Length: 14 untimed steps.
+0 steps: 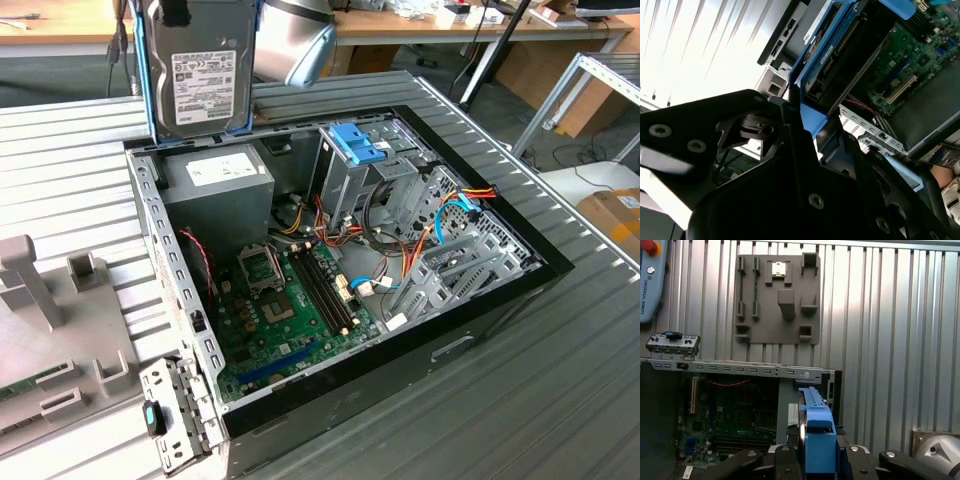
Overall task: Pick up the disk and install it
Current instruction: 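Pick up the disk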
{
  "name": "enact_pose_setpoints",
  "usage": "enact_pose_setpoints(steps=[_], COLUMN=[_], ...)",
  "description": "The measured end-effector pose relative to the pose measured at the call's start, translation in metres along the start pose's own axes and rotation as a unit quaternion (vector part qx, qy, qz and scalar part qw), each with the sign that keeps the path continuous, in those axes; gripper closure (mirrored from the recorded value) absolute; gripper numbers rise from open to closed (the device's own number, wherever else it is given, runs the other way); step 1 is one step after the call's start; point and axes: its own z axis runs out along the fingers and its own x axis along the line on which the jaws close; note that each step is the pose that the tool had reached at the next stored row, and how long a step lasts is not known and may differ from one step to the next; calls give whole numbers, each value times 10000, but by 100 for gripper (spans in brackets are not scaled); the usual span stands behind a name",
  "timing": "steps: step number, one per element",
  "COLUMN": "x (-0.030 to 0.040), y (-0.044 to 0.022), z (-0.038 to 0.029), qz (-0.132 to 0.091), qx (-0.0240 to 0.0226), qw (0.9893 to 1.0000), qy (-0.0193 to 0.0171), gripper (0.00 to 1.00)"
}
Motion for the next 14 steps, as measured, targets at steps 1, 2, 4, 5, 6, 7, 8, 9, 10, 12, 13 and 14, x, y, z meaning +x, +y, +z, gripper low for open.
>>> enact_pose_setpoints(steps=[1, 2, 4, 5, 6, 7, 8, 9, 10, 12, 13, 14], x=[1, 3, 7, 8, 10, 13, 17, 20, 23, 25, 28, 29], y=[-28, -72, -150, -183, -214, -283, -376, -443, -494, -555, -601, -647], z=[-1, -1, -3, -3, -4, -5, -7, -9, -10, -11, -12, -13], qz=[0, 0, 0, 0, 0, 1, 1, 0, 0, 1, 0, 0], qx=[0, 0, 0, 0, 0, 0, 0, 0, 0, 0, 0, 0], qw=[10000, 10000, 10000, 10000, 10000, 10000, 10000, 10000, 10000, 10000, 10000, 10000], qy=[0, 0, 0, 0, 0, 0, 0, 0, 0, 0, 0, 0], gripper=[63, 63, 63, 63, 63, 63, 63, 63, 63, 63, 63, 63])
